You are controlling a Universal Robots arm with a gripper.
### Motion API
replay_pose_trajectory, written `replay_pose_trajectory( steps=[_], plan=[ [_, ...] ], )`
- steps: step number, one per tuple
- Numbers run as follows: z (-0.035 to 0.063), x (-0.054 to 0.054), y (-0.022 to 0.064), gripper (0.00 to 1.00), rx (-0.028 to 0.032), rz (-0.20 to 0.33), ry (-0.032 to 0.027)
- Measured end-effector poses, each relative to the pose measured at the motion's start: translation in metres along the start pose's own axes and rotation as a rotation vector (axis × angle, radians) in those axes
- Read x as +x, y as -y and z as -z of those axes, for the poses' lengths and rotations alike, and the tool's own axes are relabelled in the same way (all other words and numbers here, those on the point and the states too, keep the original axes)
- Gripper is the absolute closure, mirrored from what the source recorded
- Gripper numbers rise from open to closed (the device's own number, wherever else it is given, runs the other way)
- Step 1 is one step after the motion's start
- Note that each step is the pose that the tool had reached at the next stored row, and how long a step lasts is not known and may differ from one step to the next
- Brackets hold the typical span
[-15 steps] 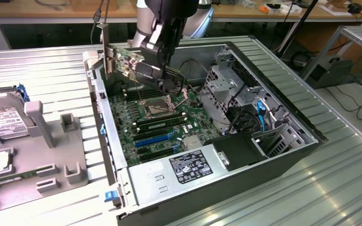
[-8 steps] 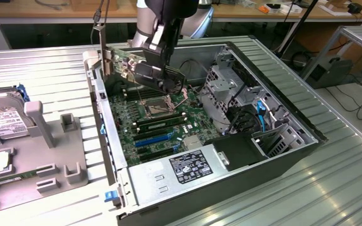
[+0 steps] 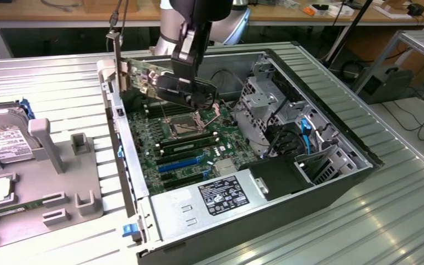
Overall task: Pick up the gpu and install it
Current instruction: 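Insert the gpu into the slot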
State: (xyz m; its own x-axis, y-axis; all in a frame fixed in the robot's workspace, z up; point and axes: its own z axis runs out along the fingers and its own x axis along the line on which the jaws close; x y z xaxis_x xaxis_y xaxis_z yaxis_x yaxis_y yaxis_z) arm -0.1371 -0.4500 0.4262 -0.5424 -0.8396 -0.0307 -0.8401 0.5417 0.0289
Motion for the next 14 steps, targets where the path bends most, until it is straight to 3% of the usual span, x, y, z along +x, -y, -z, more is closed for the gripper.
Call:
replay_pose_trajectory(
  steps=[5, 14],
  plan=[
    [0.0000, -0.002, 0.0024, 0.73, -0.0027, 0.088, -0.0026],
    [0.0001, -0.007, 0.0104, 0.73, -0.0054, 0.177, -0.0051]
  ],
)
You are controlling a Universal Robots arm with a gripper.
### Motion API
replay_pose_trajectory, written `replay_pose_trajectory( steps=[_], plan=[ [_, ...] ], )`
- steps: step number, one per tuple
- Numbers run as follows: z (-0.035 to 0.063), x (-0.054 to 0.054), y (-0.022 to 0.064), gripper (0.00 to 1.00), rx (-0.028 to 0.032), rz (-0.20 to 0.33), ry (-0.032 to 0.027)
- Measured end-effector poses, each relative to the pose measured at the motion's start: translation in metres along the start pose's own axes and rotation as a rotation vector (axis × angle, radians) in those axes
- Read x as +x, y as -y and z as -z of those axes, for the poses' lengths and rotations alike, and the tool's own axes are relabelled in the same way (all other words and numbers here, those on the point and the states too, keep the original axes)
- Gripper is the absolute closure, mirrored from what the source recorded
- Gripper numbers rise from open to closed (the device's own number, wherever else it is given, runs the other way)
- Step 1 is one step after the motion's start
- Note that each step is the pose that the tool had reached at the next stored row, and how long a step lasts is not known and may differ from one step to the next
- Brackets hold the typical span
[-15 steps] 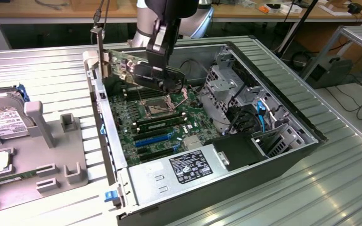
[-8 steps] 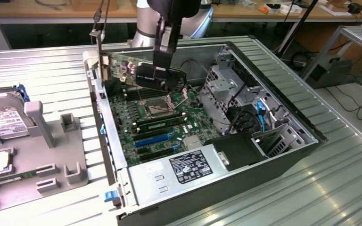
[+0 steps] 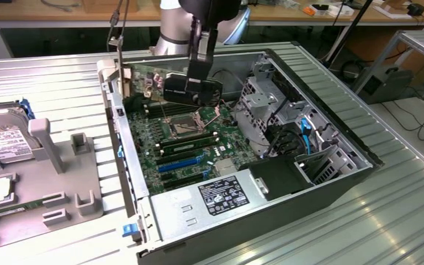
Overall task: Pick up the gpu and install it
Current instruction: 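Insert the gpu into the slot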
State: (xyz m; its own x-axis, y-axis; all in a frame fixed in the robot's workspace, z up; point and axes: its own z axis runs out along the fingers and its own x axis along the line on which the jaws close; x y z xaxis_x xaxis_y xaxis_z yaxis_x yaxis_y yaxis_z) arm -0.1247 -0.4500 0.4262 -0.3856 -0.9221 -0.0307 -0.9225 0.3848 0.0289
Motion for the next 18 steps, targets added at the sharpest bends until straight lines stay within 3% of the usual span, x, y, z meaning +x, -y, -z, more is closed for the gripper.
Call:
replay_pose_trajectory(
  steps=[2, 18],
  plan=[
    [0.0001, -0.002, 0.0047, 0.73, -0.0015, 0.049, -0.0014],
    [0.0003, -0.007, 0.0170, 0.73, -0.0068, 0.223, -0.0064]
  ],
)
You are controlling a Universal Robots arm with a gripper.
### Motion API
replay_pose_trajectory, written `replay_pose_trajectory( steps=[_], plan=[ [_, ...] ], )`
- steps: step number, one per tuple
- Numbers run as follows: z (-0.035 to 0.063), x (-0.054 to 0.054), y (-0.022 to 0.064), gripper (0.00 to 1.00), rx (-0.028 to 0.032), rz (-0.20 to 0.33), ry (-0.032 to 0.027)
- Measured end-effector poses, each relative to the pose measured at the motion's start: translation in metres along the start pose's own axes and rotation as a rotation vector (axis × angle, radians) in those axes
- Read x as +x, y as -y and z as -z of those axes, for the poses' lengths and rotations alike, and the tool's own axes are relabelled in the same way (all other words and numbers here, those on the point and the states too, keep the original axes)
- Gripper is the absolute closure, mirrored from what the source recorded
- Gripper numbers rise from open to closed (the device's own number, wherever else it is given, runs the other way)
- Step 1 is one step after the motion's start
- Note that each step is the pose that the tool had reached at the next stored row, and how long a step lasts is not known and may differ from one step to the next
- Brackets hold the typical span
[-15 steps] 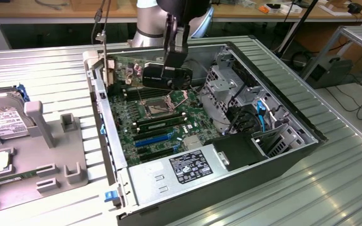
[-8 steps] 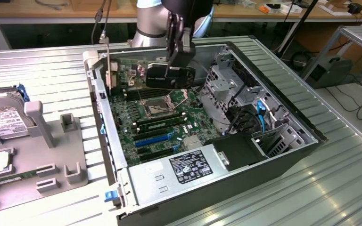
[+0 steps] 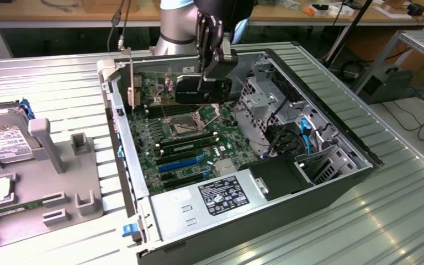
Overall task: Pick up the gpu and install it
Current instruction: 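Insert the gpu into the slot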
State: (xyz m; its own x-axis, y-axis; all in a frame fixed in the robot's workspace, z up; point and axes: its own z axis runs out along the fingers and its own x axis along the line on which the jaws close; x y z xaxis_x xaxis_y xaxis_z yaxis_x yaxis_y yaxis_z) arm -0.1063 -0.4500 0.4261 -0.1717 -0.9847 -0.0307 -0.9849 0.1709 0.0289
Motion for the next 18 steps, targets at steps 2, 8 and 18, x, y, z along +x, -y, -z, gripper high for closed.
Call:
replay_pose_trajectory(
  steps=[2, 8, 18],
  plan=[
    [0.0000, 0.000, 0.0011, 0.73, -0.0007, 0.022, -0.0007],
    [0.0001, -0.001, 0.0041, 0.73, -0.0042, 0.136, -0.0041],
    [-0.0007, -0.015, 0.0026, 0.73, -0.0049, 0.161, -0.0047]
  ],
)
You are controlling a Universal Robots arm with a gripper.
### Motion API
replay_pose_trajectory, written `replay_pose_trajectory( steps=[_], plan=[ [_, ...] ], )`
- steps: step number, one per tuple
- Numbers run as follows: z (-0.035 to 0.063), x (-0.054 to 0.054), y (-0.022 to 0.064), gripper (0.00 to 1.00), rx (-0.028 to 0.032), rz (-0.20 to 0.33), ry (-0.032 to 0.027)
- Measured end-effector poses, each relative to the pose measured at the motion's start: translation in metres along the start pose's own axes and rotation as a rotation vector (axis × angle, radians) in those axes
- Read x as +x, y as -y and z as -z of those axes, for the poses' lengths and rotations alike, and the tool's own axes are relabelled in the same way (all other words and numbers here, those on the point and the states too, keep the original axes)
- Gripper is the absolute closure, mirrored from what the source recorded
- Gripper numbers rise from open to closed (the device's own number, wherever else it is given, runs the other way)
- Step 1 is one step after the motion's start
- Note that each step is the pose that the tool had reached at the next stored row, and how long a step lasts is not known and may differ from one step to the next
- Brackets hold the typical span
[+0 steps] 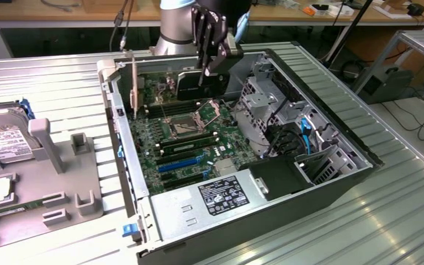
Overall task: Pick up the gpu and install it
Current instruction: 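Insert the gpu into the slot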
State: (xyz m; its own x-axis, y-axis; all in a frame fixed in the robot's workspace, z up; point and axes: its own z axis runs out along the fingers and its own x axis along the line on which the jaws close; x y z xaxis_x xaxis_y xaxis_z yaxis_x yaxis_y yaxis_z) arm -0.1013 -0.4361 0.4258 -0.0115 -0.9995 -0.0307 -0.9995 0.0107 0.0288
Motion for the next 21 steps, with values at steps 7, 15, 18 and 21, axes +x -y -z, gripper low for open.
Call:
replay_pose_trajectory(
  steps=[7, 15, 18, 21],
  plan=[
    [-0.0018, -0.015, 0.0017, 0.73, -0.0007, 0.025, -0.0008],
    [-0.0035, -0.018, 0.0028, 0.73, 0.0011, 0.043, -0.0013],
    [-0.0042, -0.019, 0.0028, 0.73, 0.0029, 0.043, -0.0013],
    [-0.0051, -0.020, 0.0028, 0.73, 0.0061, 0.044, -0.0014]
  ],
)
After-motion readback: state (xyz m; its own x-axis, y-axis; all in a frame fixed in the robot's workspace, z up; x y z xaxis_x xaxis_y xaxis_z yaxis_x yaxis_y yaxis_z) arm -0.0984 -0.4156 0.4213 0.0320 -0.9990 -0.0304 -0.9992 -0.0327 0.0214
